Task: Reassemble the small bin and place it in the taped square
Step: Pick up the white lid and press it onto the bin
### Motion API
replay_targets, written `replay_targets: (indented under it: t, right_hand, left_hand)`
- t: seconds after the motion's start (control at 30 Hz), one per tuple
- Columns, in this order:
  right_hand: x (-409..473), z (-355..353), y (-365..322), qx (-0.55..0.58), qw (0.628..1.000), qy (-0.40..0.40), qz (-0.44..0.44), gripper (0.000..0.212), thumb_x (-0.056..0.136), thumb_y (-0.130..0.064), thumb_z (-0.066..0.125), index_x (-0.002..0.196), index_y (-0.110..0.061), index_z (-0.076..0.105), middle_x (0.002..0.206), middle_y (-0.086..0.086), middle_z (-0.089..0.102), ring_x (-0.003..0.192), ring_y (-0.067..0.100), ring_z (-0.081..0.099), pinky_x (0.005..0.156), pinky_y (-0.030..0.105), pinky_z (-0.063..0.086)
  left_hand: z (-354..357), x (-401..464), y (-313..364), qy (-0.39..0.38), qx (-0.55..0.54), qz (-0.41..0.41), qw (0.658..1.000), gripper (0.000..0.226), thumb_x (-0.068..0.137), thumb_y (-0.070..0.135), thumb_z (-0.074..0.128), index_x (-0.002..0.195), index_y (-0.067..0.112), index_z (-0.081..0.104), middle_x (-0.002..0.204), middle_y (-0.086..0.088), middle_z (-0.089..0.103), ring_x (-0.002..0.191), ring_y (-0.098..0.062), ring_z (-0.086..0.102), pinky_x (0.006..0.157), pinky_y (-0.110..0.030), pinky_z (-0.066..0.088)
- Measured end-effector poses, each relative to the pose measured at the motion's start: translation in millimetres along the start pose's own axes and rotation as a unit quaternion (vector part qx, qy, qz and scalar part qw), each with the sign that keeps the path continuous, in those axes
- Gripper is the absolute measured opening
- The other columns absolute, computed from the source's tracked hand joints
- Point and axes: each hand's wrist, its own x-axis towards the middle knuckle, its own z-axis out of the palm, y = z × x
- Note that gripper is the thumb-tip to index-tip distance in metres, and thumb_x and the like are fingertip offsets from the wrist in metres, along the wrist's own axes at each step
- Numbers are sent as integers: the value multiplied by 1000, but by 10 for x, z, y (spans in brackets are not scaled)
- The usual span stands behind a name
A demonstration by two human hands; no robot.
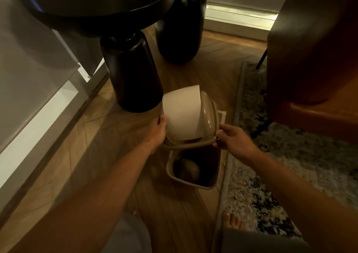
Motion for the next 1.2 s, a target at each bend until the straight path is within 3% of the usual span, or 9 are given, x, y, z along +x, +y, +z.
replay_targets:
  t: [0.13, 0.23, 0.4, 0.47, 0.63, 0.73, 0.97, 1.1, 1.2]
  right_hand:
    - [-7, -109, 295, -133, 991, 27, 5, 29, 105, -12, 56, 124, -33, 61, 96, -2, 78, 86, 10, 75, 65, 18, 55]
    - [53, -170, 567, -247, 968, 38, 8, 40, 103, -19, 61, 143, -21, 57, 128, -6, 66, 116, 21, 66, 86, 29, 51]
    - [46, -169, 966, -308, 951, -2, 29, 47, 105, -19, 58, 151, -17, 48, 145, 6, 58, 130, 29, 55, 106, 40, 46]
    - [-13, -113, 1086, -254, 967, -13, 36, 47, 105, -16, 57, 150, -19, 47, 142, 9, 59, 128, 30, 58, 97, 38, 52]
    - [-16, -46, 1248, -190, 971, 102, 104, 67, 101, -16, 65, 158, -15, 30, 127, 12, 65, 102, 26, 69, 79, 39, 61]
    - [0, -89, 1264, -133, 978, 70, 146, 52, 102, -12, 63, 151, -11, 45, 104, 9, 73, 83, 18, 71, 62, 26, 59]
    - [-129, -175, 1221, -94, 979, -6, 182, 66, 92, 4, 68, 150, -15, 47, 104, 17, 73, 85, 24, 73, 69, 29, 61]
    - [-281, -122, 1211, -89, 973, -37, 210, 79, 92, -4, 73, 156, -27, 34, 108, 17, 72, 95, 34, 74, 73, 35, 62]
    - [-379, -42, 1240, -82, 972, -52, 216, 78, 94, -10, 72, 156, -33, 31, 108, 15, 73, 92, 31, 76, 79, 41, 61]
  left_hand:
    - [159, -37, -137, -26, 32, -13, 999, 60, 104, 54, 35, 154, 21, 40, 151, -6, 50, 136, -27, 48, 99, -32, 39]
    - [220, -26, -268, -57, 45, -21, 997, 57, 104, 52, 37, 155, 27, 38, 153, -4, 48, 135, -27, 50, 98, -33, 41]
    - [334, -51, -550, -86, 68, -47, 993, 58, 104, 47, 44, 156, 22, 36, 157, -4, 43, 141, -25, 43, 102, -29, 35]
    - [343, -46, -630, -87, 71, -51, 992, 61, 102, 48, 45, 156, 21, 35, 157, -5, 43, 141, -25, 43, 99, -27, 34]
    - [345, -10, -658, -106, 53, -54, 991, 71, 97, 50, 56, 157, 23, 32, 157, -2, 43, 141, -22, 44, 104, -29, 38]
    - [343, -49, -684, -112, 61, -69, 989, 78, 91, 57, 59, 156, 23, 35, 155, -1, 46, 138, -22, 47, 100, -30, 40]
    - [261, -118, -718, -147, 111, -74, 980, 82, 83, 62, 64, 151, 22, 41, 148, -4, 51, 128, -23, 54, 94, -32, 47]
    - [169, -222, -726, -165, 127, -121, 971, 81, 86, 58, 65, 154, 25, 35, 151, -3, 46, 122, -28, 58, 60, -33, 60]
    - [120, -270, -750, -168, 119, -139, 969, 79, 86, 56, 67, 152, 26, 38, 151, -6, 45, 121, -31, 58, 56, -34, 61]
